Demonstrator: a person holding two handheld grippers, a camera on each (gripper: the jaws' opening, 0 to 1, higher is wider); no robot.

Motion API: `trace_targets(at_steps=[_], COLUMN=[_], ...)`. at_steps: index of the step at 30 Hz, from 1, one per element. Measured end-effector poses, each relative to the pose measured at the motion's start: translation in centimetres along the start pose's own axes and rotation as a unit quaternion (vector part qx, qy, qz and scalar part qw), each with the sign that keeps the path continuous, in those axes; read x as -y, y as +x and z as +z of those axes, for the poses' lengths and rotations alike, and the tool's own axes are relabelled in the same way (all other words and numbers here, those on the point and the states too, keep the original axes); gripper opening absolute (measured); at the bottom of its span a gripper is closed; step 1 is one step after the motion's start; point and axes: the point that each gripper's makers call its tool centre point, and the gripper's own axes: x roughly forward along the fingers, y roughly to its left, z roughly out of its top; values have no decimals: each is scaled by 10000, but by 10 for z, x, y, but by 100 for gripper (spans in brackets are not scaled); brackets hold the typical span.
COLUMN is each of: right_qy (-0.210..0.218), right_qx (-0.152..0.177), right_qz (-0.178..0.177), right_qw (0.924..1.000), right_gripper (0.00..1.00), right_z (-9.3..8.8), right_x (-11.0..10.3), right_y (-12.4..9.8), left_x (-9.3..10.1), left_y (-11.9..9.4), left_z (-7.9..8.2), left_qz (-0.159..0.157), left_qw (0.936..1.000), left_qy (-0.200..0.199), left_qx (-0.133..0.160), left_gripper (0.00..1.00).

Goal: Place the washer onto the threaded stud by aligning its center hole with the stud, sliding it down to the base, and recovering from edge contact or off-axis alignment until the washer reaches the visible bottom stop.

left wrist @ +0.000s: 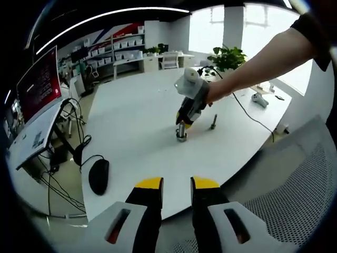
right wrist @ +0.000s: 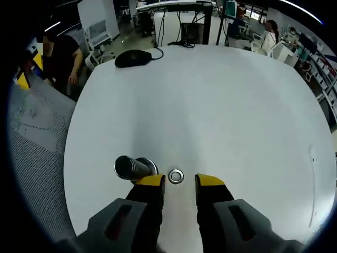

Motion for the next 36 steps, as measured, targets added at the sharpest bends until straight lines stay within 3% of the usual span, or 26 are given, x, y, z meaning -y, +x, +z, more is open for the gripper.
trace_targets(at_steps=[5, 7, 11, 17, 23, 29, 31, 36], right_qy=[-163, -34, -108, -137, -297, -729, -788, -1110], right_qx=[-163, -81, 23, -2, -29, -415, -607, -1209], right_qz=[-23, -10, -10, 30, 190, 343, 383, 454], right_qw=[9997, 10000, 9999, 9999, 9994, 9959, 9943, 9854], right_gripper=[26, 25, 25, 22, 18, 17, 16, 15], right_z=[-9, -10, -2, 0, -2, -2, -2, -4], right_x=[6, 3, 5, 3, 10, 11, 4, 10], right_y=[6, 2, 7, -1, 5, 9, 5, 9], left_x=[-3, 0, 0, 3, 0, 1, 2, 3], left_y=[-2, -2, -1, -1, 0, 0, 0, 0], left_z=[4, 3, 0, 2, 1, 0, 0, -1], left_qz=[32, 9, 0, -44, -47, -70, -59, -60], left_qw=[9999, 9999, 10000, 10000, 9999, 10000, 10000, 9999], left_qy=[-110, -67, -15, -47, -92, -69, -78, -48], left_qx=[123, 83, 27, 8, 24, -10, -19, -72], left_gripper=[18, 18, 18, 18, 18, 18, 18, 18])
